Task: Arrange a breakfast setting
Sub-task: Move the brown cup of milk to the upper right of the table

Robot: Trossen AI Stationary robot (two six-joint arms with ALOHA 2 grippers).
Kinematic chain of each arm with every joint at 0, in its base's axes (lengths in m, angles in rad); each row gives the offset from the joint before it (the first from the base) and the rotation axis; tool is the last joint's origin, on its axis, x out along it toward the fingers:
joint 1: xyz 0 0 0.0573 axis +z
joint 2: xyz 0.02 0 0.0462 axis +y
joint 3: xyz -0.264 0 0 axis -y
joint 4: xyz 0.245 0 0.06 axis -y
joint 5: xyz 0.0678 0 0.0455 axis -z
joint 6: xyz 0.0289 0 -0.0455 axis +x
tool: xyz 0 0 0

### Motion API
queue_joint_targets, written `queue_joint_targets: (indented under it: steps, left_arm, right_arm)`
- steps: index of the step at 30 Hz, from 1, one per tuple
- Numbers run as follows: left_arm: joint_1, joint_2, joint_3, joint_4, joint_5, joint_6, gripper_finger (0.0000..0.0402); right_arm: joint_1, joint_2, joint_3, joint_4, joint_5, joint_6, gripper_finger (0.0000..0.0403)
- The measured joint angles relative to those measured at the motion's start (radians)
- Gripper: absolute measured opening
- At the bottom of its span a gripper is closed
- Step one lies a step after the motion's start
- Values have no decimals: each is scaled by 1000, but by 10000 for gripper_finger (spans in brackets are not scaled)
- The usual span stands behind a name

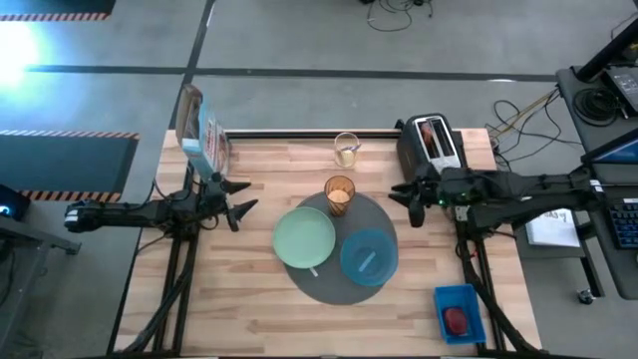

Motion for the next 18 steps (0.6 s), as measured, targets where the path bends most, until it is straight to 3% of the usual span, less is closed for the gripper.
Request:
queue_joint_targets:
  steps: [7,18]
  left_arm:
    - [0,0,0,0,0,0,282]
    - [0,0,0,0,0,0,282]
  right_arm:
    - [2,107,92,-110,0,-12,174]
    - [8,393,243,-125,-4,-432,170]
